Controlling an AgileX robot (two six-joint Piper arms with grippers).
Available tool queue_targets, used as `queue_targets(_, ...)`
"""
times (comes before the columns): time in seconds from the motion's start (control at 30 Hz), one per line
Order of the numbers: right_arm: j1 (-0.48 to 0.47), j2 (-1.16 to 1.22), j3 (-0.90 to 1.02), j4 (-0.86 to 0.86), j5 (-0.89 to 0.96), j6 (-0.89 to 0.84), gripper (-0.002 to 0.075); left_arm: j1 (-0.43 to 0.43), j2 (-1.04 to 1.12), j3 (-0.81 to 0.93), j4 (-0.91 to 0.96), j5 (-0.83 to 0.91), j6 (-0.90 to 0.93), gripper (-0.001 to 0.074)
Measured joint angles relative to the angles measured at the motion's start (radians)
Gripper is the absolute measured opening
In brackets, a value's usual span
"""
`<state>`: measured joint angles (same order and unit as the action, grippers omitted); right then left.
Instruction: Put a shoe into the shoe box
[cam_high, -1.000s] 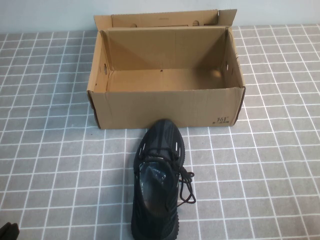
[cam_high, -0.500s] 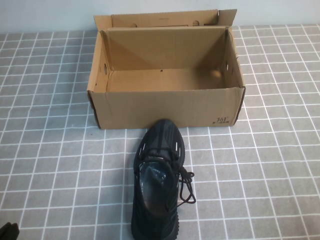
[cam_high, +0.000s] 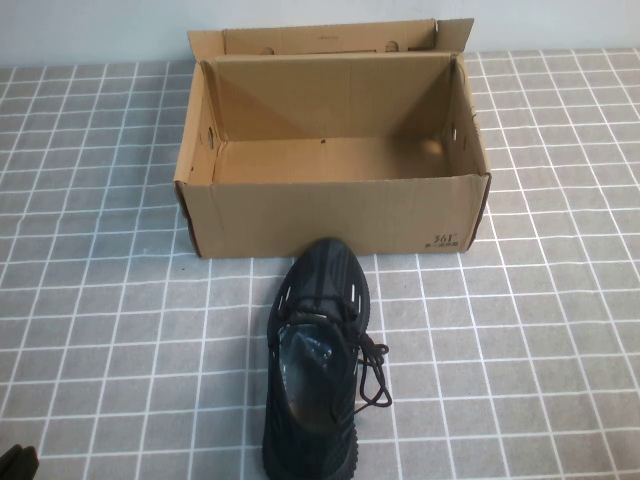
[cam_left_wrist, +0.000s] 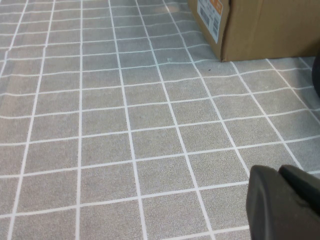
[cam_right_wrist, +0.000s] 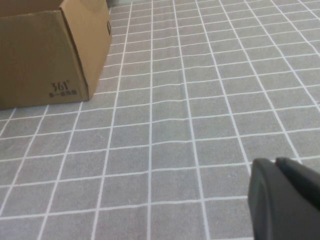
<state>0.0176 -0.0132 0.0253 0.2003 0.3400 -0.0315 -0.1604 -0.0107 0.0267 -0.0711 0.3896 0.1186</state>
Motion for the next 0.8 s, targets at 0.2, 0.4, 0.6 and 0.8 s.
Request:
queue_targets(0.2,0.0,0.0,0.0,0.0,0.0,0.0,-0.0016,0.0,0.0,0.0,0.0,0.0,0.0,-0.0001)
queue_targets(0.4,0.0,0.0,0.0,0.088,-0.018,0.0,-0.0016,0.0,0.0,0.0,0.0,0.0,0.0,-0.0001)
queue_targets(0.6,0.0,0.0,0.0,0.439,-0.17,0.0,-0.0016,0.0,0.0,0.0,0.0,0.0,0.0,-0.0001)
queue_targets(0.8,0.0,0.0,0.0,0.712,-0.273,0.0,-0.0016,0.0,0.0,0.0,0.0,0.0,0.0,-0.0001)
